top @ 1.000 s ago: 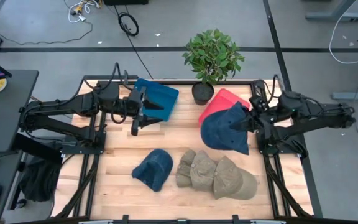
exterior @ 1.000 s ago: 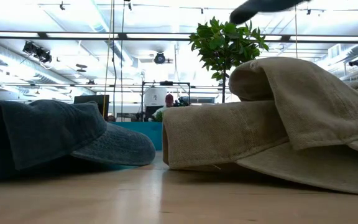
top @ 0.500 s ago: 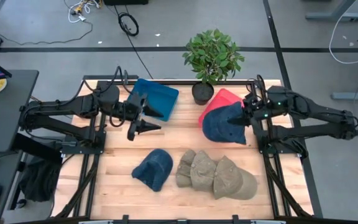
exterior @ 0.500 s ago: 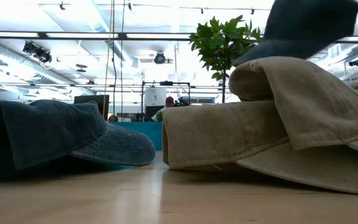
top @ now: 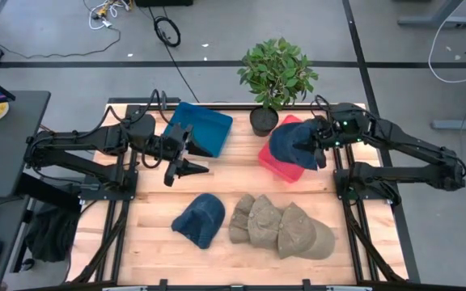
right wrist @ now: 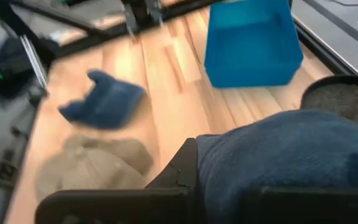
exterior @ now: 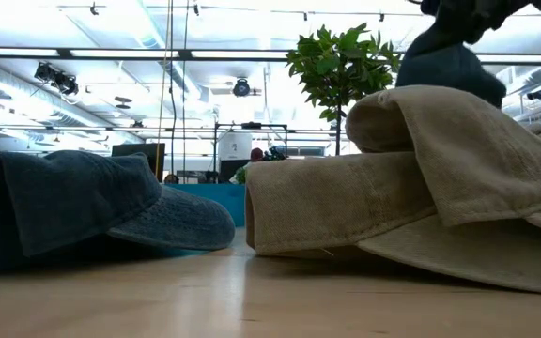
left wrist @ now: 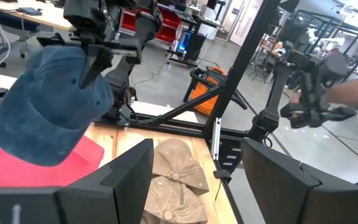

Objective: Pick & Place hat
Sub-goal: Put the bottom blue cap into the red bin

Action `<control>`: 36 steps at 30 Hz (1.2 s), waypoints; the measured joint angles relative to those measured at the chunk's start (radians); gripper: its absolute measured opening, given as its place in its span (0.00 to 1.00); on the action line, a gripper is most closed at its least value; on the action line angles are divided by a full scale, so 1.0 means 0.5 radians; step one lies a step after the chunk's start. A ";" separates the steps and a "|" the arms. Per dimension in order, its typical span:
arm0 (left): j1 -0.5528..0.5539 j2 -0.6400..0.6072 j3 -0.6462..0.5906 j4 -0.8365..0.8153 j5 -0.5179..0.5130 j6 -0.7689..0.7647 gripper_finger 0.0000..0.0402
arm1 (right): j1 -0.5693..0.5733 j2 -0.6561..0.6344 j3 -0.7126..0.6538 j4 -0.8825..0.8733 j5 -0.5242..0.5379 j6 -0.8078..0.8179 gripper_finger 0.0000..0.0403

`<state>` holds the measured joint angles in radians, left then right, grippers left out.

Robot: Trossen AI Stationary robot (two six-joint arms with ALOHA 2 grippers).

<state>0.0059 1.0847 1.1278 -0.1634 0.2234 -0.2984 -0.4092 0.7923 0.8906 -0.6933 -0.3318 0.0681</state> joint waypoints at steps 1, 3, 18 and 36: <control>0.000 0.000 0.000 0.000 0.000 -0.007 0.62 | -0.018 0.019 0.000 -0.021 -0.003 -0.052 0.01; 0.000 0.000 0.000 -0.001 0.000 -0.012 0.62 | -0.049 0.058 0.000 -0.043 -0.011 -0.149 0.01; 0.000 0.000 0.000 -0.001 -0.001 -0.070 0.62 | -0.165 0.319 0.000 -0.173 -0.005 -0.703 0.01; 0.000 0.002 0.000 -0.002 -0.025 -0.077 0.62 | -0.192 0.356 0.000 -0.192 0.204 -0.796 0.01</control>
<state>0.0059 1.0855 1.1278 -0.1642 0.2108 -0.3371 -0.5053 0.9703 0.8906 -0.7893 -0.2299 -0.3298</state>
